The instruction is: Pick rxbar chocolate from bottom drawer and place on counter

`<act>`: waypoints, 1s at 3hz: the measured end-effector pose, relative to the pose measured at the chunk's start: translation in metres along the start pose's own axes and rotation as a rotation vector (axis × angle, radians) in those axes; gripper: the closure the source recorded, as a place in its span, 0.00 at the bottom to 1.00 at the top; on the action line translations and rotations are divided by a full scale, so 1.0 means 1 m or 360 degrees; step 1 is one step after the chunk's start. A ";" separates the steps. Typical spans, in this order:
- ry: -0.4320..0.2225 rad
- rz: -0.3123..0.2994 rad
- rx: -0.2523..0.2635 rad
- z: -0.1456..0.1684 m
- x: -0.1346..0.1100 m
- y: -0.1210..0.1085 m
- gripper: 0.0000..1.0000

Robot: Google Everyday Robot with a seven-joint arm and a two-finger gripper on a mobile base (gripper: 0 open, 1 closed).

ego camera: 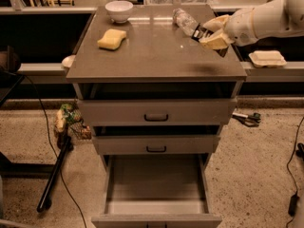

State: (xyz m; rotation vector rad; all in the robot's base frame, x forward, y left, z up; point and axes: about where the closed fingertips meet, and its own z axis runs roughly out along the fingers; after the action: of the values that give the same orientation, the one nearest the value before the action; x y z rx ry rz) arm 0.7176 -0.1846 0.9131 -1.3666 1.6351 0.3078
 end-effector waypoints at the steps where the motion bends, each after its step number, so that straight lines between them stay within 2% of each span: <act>1: -0.0033 0.0018 -0.0026 0.024 0.007 -0.017 1.00; 2: -0.0072 0.0043 -0.0045 0.042 0.015 -0.026 0.82; 3: -0.0103 0.0048 -0.0068 0.054 0.016 -0.030 0.59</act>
Offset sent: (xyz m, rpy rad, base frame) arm 0.0709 0.0051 -0.0303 0.0832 0.0254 0.0268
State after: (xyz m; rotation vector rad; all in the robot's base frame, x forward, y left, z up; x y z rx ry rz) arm 0.7712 -0.1673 0.8834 -1.3510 1.6050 0.4031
